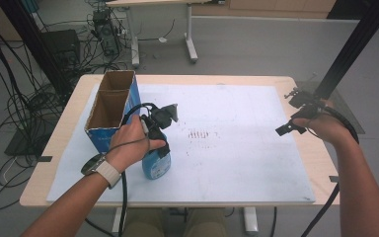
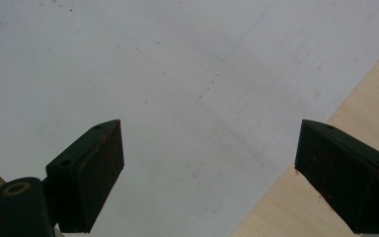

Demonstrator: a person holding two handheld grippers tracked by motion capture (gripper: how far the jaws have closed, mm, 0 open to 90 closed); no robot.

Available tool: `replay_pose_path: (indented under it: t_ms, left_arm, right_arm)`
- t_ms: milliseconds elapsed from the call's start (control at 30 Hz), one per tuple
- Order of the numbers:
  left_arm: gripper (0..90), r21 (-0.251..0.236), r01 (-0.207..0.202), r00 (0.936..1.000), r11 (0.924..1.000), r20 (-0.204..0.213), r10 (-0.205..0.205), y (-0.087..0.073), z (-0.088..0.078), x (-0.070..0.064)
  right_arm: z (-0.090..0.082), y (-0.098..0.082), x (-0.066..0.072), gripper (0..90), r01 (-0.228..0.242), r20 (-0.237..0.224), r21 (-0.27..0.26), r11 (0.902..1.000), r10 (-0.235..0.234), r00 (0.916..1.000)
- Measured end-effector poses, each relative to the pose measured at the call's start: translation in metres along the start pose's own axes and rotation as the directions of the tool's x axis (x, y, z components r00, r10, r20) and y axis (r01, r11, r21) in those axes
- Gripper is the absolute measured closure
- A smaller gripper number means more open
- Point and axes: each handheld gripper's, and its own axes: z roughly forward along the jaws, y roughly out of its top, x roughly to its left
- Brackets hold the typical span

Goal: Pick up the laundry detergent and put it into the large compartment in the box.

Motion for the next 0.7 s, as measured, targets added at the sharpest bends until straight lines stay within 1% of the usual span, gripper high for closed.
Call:
replay_pose_path:
  t_ms: [67, 200, 267, 300, 333, 467, 700]
  left_arm:
    - [27.6, -0.001, 0.002, 1.0, 1.0, -0.001, -0.002, -0.0004, 0.0002, 0.0004]
    - [28.0, 0.006, 0.001, 1.0, 1.0, 0.0, -0.001, 0.0012, 0.0002, 0.0004]
    - [28.8, 0.007, 0.009, 0.9999, 0.9999, 0.008, -0.009, 0.0015, -0.0002, 0.0022]
    - [32.2, 0.001, 0.008, 0.9991, 1.0, 0.042, -0.008, 0.0005, -0.0001, 0.0072]
    - [37.5, -0.001, 0.006, 0.9993, 1.0, 0.037, -0.006, 0.0002, 0.0, 0.0062]
    - [37.7, 0.003, 0.012, 0.999, 0.9999, 0.044, -0.012, 0.0006, -0.0001, 0.0077]
    - [38.1, 0.009, 0.007, 0.9989, 0.9999, 0.046, -0.007, 0.002, 0.0, 0.0084]
  right_arm:
    - [0.0004, -0.0003, 0.0, 11.4, 0.0, 0.0, 0.0, 1.0, 0.0, 1.0]
    - [0.0009, -0.0006, -0.0001, 11.5, 0.0, 0.003, 0.003, 1.0, 0.0, 1.0]
    - [0.0005, -0.0008, 0.0001, 11.5, 0.0, 0.004, 0.002, 1.0, 0.0, 1.0]
    - [0.0002, -0.0006, 0.0003, 11.4, 0.002, 0.005, 0.003, 1.0, -0.002, 1.0]
    - [0.0, -0.0007, 0.0005, 11.5, 0.002, 0.006, 0.002, 1.0, -0.002, 1.0]
    - [-0.0004, -0.001, 0.001, 11.5, 0.004, 0.007, 0.001, 1.0, -0.004, 1.0]
    - [-0.0013, -0.0015, 0.0016, 11.5, 0.004, 0.01, -0.001, 1.0, -0.004, 0.9999]
